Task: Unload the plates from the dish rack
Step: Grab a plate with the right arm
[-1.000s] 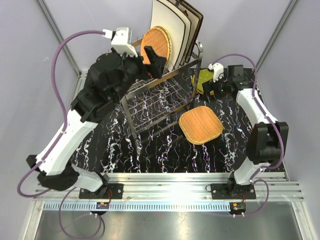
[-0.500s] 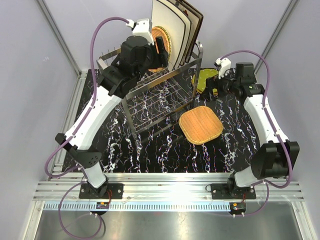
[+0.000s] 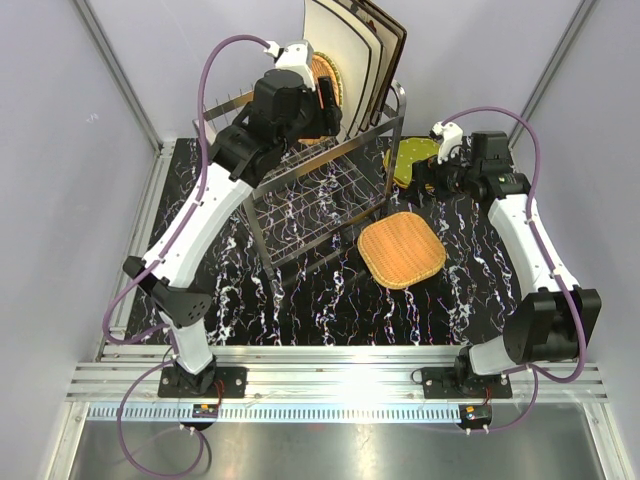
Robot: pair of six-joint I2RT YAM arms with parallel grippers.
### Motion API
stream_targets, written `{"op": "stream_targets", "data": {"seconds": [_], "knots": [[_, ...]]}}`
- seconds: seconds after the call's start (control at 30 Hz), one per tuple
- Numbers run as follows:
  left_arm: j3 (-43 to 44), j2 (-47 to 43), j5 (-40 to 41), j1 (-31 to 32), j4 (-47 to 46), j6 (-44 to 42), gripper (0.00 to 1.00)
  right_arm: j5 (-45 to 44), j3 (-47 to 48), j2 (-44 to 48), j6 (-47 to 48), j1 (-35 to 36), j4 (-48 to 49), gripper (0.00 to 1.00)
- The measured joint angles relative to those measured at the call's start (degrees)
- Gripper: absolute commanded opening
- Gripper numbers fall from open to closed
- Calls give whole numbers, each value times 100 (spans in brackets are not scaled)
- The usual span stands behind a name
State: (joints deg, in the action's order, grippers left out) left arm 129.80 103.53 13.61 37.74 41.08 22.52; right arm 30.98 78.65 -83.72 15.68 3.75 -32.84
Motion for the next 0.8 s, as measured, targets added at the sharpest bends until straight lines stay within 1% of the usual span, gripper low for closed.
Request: {"op": "stream_targets", "data": {"seconds": [0.37, 0.57, 0.63, 0.8], "knots": [[48, 173, 111, 0, 11, -107, 60, 0, -7, 0, -55, 0, 0, 98], [103, 264, 188, 2, 17, -234, 56, 0, -7, 0, -68, 0, 0, 98], [114, 264, 219, 7, 20, -302, 53, 0, -7, 0, -74, 0, 0, 98], [151, 271, 286, 28, 24, -463, 50, 0, -7, 0, -94, 0, 0, 98]]}}
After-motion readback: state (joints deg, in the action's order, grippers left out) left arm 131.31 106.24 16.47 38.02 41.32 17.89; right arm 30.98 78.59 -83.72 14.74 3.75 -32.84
